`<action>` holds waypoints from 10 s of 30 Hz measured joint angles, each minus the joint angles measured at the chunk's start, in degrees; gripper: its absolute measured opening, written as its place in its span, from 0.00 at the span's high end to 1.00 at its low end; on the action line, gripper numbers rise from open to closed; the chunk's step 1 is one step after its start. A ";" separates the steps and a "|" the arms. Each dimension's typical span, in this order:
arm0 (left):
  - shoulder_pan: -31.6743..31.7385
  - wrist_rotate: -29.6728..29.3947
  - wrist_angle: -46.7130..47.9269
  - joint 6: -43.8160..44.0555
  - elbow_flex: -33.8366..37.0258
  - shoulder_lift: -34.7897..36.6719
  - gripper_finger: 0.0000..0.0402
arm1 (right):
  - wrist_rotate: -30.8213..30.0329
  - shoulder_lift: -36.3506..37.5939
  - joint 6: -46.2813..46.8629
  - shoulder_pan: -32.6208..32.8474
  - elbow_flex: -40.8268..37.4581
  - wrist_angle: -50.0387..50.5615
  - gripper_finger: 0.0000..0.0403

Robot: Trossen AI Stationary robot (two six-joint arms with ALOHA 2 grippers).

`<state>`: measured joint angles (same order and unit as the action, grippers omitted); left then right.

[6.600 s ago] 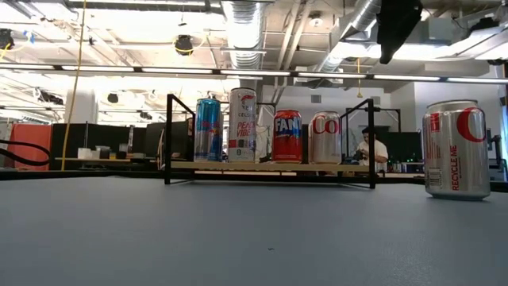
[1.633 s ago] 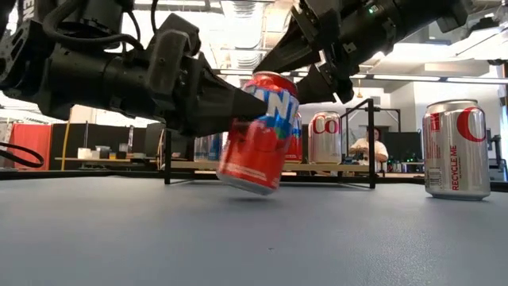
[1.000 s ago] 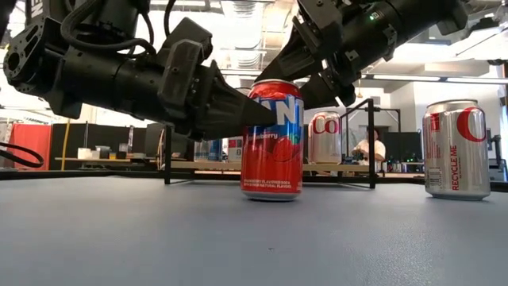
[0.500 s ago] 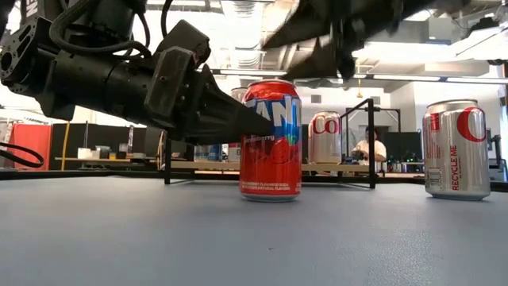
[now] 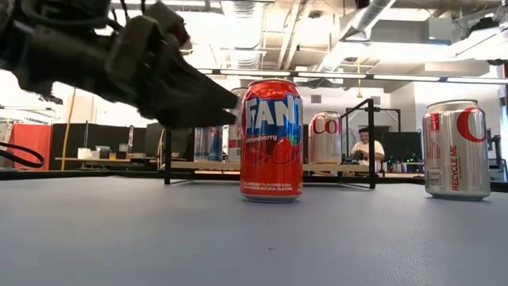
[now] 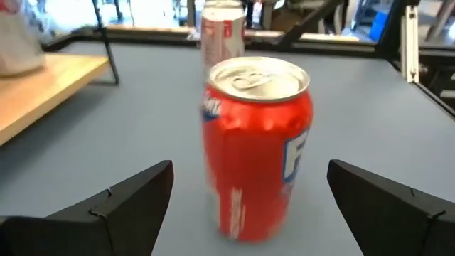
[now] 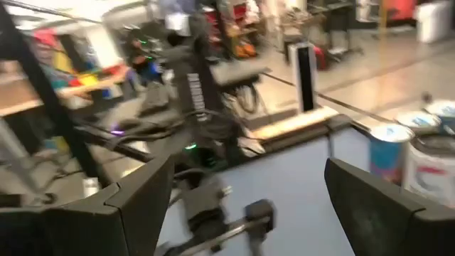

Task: Place canned beverage on shelf
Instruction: Put the orange soda can on the shelf aligned with the other orange soda cans, then put the red-silver soda can on the shelf aligned with the other red-silver soda cans

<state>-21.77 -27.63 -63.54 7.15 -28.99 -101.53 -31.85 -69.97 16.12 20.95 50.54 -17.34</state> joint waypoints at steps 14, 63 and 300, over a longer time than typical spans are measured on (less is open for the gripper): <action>-11.21 -1.93 52.74 18.64 5.89 35.67 0.10 | 0.54 -0.82 3.48 7.38 -0.11 4.51 0.13; -19.18 -10.25 36.50 17.53 28.37 48.30 0.10 | 10.48 -36.33 12.52 -3.01 27.89 44.78 0.13; -19.16 -10.04 48.87 17.49 28.41 48.30 0.10 | 28.01 -13.81 34.16 -6.90 31.31 104.71 0.61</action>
<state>-40.93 -37.67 -14.68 24.64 -0.58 -53.23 -3.84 -83.78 50.28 14.05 81.85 87.37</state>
